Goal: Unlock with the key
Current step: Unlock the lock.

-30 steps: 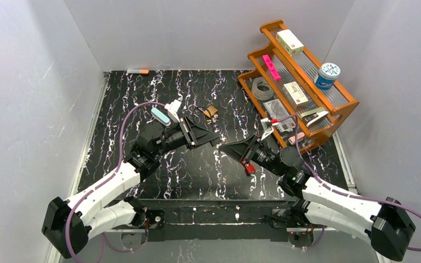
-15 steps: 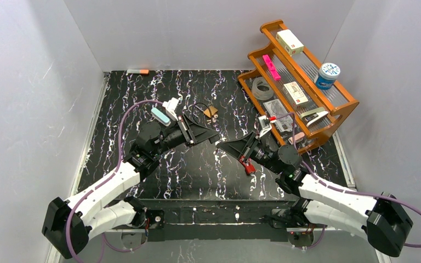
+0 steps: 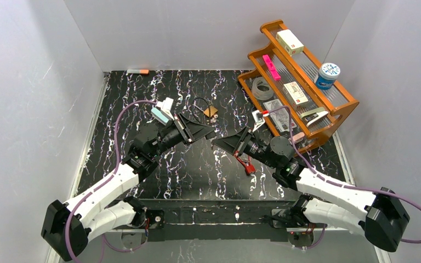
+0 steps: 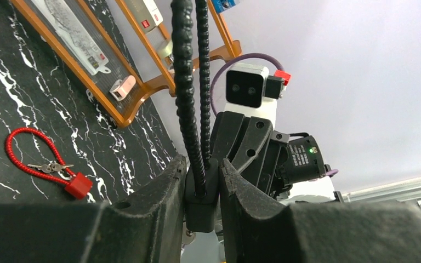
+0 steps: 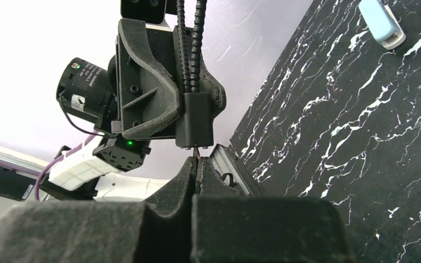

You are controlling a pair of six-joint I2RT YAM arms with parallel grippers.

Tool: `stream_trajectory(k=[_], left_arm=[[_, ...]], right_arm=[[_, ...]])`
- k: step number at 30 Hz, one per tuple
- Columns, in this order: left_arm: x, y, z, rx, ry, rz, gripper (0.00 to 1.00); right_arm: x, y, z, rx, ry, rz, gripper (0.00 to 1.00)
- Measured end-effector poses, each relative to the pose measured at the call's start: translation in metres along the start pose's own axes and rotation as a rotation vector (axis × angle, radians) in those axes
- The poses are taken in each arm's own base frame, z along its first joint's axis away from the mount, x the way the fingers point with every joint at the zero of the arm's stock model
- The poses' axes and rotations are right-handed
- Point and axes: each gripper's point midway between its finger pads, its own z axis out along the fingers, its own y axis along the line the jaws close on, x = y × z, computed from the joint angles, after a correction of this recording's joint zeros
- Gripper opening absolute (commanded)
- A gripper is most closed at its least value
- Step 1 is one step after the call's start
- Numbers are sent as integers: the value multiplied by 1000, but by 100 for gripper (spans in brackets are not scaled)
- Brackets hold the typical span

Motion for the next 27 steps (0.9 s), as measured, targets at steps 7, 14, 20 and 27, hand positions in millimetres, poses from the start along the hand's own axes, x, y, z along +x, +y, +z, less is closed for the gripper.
stream_trajectory(k=[7,14,20,27], left_arm=[[-5,23,-3,-131,-42,-46,0],[-13,40,-2,-238,-86,-96,0],[-17,35,2,-218,-101,-101,0],[-18,26,6,-176,-101,-115,0]], right_arm=[[-2,-17,8,102,18,-105,1],[-3,-33,19,145,52,-296,1],[-20,-36,18,92,64,-211,1],[-43,-34,20,-18,45,-37,1]])
